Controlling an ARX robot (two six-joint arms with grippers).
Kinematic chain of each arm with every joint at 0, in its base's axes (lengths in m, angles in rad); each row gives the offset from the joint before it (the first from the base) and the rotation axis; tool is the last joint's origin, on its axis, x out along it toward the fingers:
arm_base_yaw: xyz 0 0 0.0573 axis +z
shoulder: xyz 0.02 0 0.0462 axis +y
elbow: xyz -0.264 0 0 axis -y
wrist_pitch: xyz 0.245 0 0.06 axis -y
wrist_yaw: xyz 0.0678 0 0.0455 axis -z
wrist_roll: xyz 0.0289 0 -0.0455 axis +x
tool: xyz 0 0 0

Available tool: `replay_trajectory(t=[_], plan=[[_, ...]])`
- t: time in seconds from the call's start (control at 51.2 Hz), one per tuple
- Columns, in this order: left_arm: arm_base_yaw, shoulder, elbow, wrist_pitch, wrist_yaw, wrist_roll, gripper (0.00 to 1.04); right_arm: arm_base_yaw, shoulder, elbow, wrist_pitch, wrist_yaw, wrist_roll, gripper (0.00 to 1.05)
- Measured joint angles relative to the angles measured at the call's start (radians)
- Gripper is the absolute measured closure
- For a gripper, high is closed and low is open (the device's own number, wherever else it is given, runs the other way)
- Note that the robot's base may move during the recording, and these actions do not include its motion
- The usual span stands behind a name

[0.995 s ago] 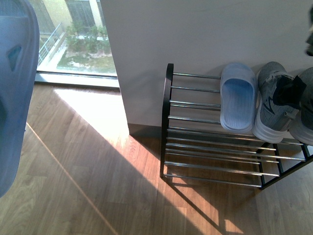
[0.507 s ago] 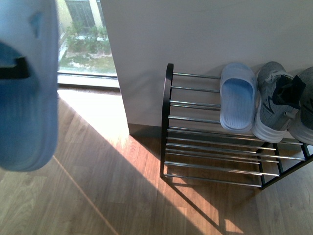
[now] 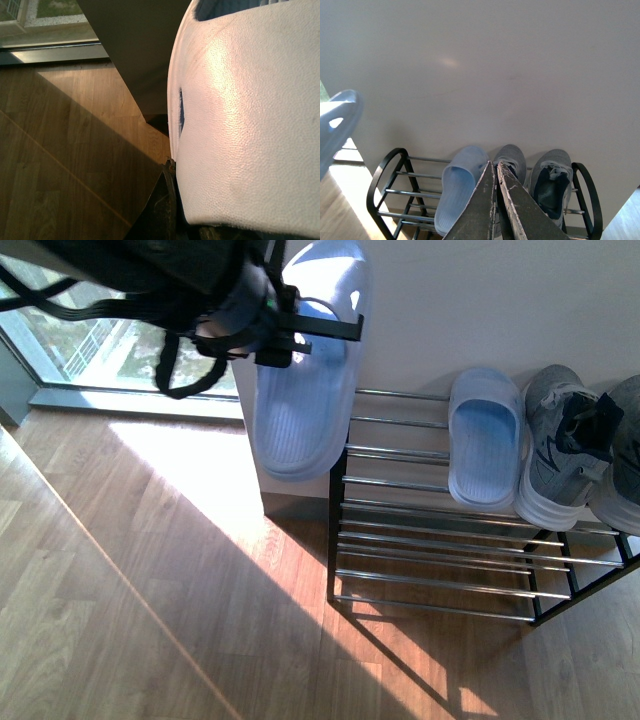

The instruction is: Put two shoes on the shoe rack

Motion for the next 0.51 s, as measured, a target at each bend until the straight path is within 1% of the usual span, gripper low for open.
replay_trajectory(t=[0.078, 0.234, 0.507], plan=[[-0.010, 0.106, 0.135, -0.064, 0.001, 0.039, 1.03, 0.000, -0.061, -0.001, -0.053, 0.000, 0.000, 1.03], [-0.025, 0.235, 0.321, -0.156, 0.020, 0.068, 1.03, -0.001, -0.143, -0.002, -0.125, 0.000, 0.000, 1.03], [-0.066, 0.606, 0.908, -0.479, 0.034, 0.073, 1.03, -0.001, -0.341, -0.002, -0.309, 0.000, 0.000, 1.03]])
